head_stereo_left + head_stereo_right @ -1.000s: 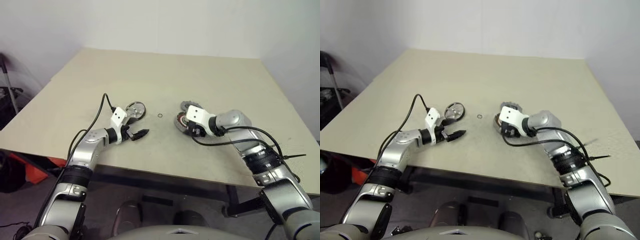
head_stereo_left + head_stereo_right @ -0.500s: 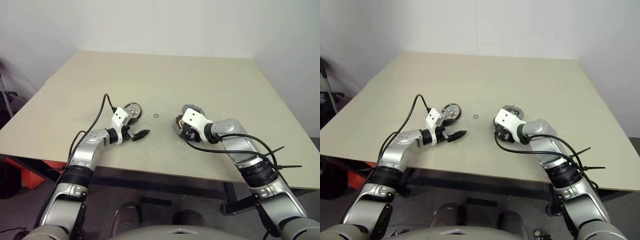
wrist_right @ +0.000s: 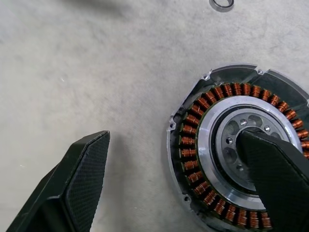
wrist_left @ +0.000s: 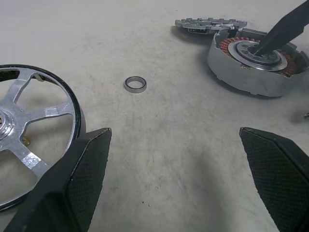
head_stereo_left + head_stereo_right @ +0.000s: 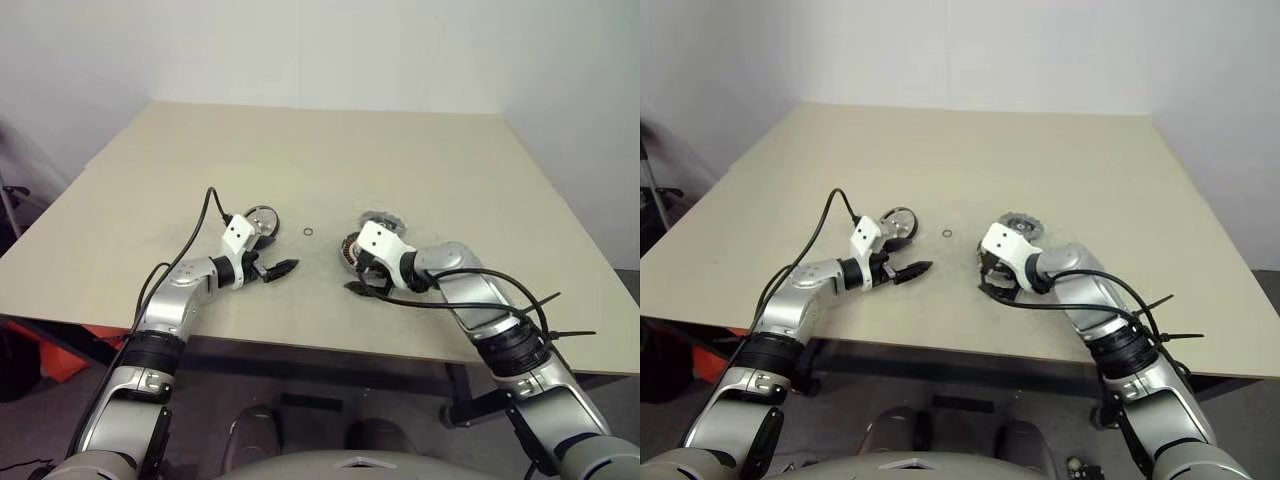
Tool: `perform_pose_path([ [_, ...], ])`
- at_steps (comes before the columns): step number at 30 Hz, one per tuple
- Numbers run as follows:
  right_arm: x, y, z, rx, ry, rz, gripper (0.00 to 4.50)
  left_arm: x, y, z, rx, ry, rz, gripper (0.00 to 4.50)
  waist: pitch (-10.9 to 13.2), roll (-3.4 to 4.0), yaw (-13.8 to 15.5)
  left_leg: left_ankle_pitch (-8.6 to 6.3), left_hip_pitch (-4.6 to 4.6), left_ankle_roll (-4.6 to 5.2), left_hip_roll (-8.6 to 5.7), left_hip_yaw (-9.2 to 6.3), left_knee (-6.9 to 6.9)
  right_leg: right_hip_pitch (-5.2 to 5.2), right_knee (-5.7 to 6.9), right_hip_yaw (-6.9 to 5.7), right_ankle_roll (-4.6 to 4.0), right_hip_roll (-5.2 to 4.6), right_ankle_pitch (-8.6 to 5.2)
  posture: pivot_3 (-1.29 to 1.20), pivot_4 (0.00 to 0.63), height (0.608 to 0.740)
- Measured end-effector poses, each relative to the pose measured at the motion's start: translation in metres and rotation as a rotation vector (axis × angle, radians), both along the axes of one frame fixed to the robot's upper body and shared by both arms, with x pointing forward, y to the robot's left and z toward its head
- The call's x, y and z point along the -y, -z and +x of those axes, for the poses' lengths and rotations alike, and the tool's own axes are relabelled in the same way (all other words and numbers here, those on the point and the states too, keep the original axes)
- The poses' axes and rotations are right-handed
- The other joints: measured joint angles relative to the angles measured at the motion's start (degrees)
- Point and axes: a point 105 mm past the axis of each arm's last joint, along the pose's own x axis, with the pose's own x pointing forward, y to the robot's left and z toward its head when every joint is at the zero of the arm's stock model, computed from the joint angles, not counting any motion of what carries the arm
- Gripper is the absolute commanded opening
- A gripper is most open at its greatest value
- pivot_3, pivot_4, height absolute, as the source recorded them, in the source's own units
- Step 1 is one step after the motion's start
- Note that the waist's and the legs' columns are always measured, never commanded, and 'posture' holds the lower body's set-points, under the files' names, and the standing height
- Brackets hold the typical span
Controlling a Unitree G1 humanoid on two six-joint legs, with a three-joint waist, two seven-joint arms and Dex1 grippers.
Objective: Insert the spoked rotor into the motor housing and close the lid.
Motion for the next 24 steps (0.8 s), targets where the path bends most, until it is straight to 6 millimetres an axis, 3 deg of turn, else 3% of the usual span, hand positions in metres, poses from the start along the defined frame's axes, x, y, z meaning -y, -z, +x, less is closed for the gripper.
perform_pose_path([
  [3,-0.005,-0.008,0.000,-0.010,-0.012,0.053,4.48,0.000,0.000,0.000,-0.003,0.000,0.000,4.50,0.01,0.01,-0.03,0.00,-0.06,0.00,0.00,0.03,-0.04,-0.09,0.02,0.00,-0.05,0.00,-0.02,0.00,0.000,0.740],
  [7,-0.025,-0.042,0.004,0.065,-0.063,0.210,4.48,0.000,-0.001,0.001,-0.001,0.002,-0.001,4.50,0.02,0.03,0.10,0.01,-0.07,-0.01,0.00,0.03,-0.05,-0.10,0.02,0.00,-0.07,0.00,-0.03,0.00,0.000,0.740],
  [10,-0.029,-0.058,0.011,0.147,-0.064,0.258,4.48,-0.003,-0.002,0.002,0.000,-0.003,0.001,4.50,0.02,0.01,0.17,0.01,-0.07,-0.01,-0.01,0.03,-0.04,-0.06,0.00,0.00,-0.07,0.00,-0.03,0.00,0.000,0.740],
  [18,-0.040,-0.035,0.054,0.112,0.134,0.297,4.48,-0.017,-0.002,0.002,0.000,-0.029,0.029,4.50,0.03,0.03,-0.16,0.17,-0.09,-0.28,-0.01,0.03,-0.09,-0.19,0.10,0.00,-0.09,0.00,-0.03,0.00,0.000,0.740],
  [24,-0.073,-0.035,0.074,0.129,0.114,0.315,4.48,-0.025,0.001,0.000,-0.007,-0.049,0.039,4.50,0.03,0.03,-0.18,0.18,-0.39,-0.30,-0.02,0.04,-0.08,-0.48,0.10,-0.01,-0.11,0.00,-0.02,0.00,0.000,0.740],
])
